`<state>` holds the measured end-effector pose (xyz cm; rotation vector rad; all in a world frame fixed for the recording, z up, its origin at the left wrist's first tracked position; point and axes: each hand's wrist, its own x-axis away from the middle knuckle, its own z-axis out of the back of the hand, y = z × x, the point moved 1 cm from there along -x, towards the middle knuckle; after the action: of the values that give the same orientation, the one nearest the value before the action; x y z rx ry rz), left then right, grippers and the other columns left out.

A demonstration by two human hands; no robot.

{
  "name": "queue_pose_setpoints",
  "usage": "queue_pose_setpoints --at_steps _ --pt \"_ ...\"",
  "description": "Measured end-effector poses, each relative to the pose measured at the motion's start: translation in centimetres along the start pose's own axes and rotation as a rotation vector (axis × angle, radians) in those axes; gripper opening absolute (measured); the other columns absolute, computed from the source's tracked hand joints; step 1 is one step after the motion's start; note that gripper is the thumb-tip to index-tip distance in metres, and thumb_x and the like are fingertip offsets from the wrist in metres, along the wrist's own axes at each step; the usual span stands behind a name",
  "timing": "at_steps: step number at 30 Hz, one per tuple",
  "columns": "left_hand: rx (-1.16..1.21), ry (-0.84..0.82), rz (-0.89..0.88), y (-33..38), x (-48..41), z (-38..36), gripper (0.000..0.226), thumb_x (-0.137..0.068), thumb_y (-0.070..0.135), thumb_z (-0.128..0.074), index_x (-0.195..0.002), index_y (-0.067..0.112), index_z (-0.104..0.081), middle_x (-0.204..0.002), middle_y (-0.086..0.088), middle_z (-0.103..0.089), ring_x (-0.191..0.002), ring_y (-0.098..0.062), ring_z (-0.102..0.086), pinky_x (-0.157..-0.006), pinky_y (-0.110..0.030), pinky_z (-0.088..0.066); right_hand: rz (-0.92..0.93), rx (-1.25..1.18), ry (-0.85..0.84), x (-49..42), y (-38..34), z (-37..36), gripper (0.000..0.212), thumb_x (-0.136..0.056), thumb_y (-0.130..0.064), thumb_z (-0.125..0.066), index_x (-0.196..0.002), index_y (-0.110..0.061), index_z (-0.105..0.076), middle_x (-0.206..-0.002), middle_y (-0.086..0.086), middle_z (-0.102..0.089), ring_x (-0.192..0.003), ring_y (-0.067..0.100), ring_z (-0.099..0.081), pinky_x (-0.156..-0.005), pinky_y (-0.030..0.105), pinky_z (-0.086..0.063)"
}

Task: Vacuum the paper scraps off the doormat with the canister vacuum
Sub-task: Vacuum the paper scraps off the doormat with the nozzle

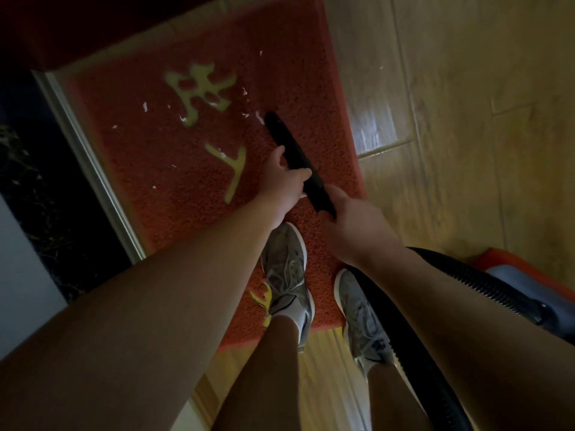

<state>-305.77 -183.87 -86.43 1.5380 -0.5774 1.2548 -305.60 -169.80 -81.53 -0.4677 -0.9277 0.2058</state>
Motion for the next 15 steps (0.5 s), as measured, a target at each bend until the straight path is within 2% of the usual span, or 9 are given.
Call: queue_pose_setpoints --at_steps 4,7,9,12,15 --pt "0.004 0.024 -0.008 -0.7 -0.2 1.5 0.076 -0.096 0.0 -0.063 -0.158 0.024 -0.026 -0.149 -0.013 -0.044 -0.123 -0.03 -0.058 -0.087 -0.039 -0.061 0.039 0.009 -0.016 -0.3 -0.8 -0.7 0.05 -0.1 -0.028 -0.046 -0.15 -0.03 -0.037 -0.091 0.008 -0.067 -0.08 0.029 -0.064 -0.07 0.041 -0.055" --pt "-0.004 0.026 -0.02 -0.9 -0.4 2.2 0.075 -0.096 0.002 -0.063 -0.158 0.025 -0.027 -0.15 -0.012 -0.043 -0.114 -0.024 -0.058 -0.082 -0.033 -0.06 0.06 0.016 -0.018 -0.4 -1.2 -1.2 0.051 -0.101 -0.029 -0.047 -0.151 -0.031 -0.036 -0.083 0.005 -0.062 -0.076 0.028 -0.062 -0.064 0.037 -0.051" --pt "0.002 0.02 -0.022 -1.0 -0.5 2.6 0.075 -0.097 0.001 -0.062 -0.158 0.024 -0.026 -0.15 -0.011 -0.042 -0.111 -0.022 -0.056 -0.078 -0.031 -0.059 0.08 0.01 -0.013 -0.3 -1.2 -1.4 0.052 -0.1 -0.029 -0.048 -0.151 -0.03 -0.037 -0.085 0.007 -0.065 -0.078 0.03 -0.063 -0.066 0.039 -0.053" --pt "0.008 0.012 -0.024 -1.3 -0.5 2.7 0.075 -0.097 0.001 -0.062 -0.158 0.024 -0.025 -0.149 -0.01 -0.045 -0.114 -0.022 -0.057 -0.072 -0.026 -0.059 0.122 -0.004 0.019 0.1 -1.2 -1.7 0.052 -0.1 -0.028 -0.05 -0.15 -0.03 -0.039 -0.083 0.005 -0.066 -0.073 0.027 -0.062 -0.062 0.037 -0.05" --pt "0.017 0.012 -0.024 -1.5 -0.5 2.9 0.075 -0.097 0.001 -0.062 -0.158 0.024 -0.025 -0.146 -0.012 -0.049 -0.121 -0.026 -0.059 -0.074 -0.027 -0.059 0.127 0.004 0.05 0.3 -1.2 -2.1 0.05 -0.1 -0.028 -0.05 -0.15 -0.029 -0.041 -0.084 0.005 -0.067 -0.074 0.027 -0.062 -0.061 0.036 -0.047"
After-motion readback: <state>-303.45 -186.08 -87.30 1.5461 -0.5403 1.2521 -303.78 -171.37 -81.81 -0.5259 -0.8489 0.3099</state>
